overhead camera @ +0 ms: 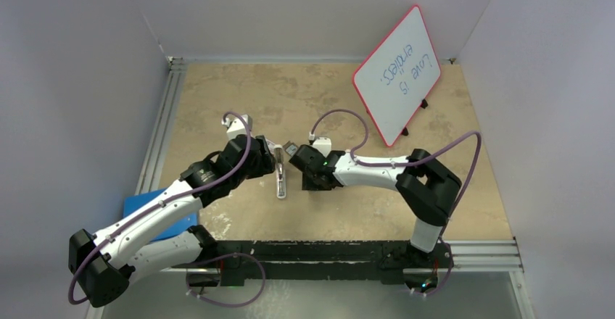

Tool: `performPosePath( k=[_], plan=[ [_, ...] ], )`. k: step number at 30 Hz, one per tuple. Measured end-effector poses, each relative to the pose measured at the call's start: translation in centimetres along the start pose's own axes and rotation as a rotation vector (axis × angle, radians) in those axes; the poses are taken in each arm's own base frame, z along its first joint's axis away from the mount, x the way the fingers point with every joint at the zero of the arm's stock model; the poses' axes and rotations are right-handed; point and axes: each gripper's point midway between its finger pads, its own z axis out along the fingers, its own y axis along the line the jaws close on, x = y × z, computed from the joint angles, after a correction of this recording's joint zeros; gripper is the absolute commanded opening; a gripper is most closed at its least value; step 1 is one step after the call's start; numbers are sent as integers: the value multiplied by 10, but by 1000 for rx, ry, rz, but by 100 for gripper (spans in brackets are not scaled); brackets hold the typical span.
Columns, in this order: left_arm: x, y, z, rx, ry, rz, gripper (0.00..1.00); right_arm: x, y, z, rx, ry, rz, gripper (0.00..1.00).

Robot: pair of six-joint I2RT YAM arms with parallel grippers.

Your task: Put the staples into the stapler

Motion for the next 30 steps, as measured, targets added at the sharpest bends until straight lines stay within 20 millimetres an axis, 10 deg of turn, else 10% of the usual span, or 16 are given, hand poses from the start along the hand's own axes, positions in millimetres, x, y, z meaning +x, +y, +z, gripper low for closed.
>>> performPosePath(
  k=[25,30],
  plan=[
    [3,1,1,3,9,2,53,9,-11,1,31,28,-101,20],
    [3,1,1,3,9,2,53,10,-9,0,4,43,-154,30]
  ],
)
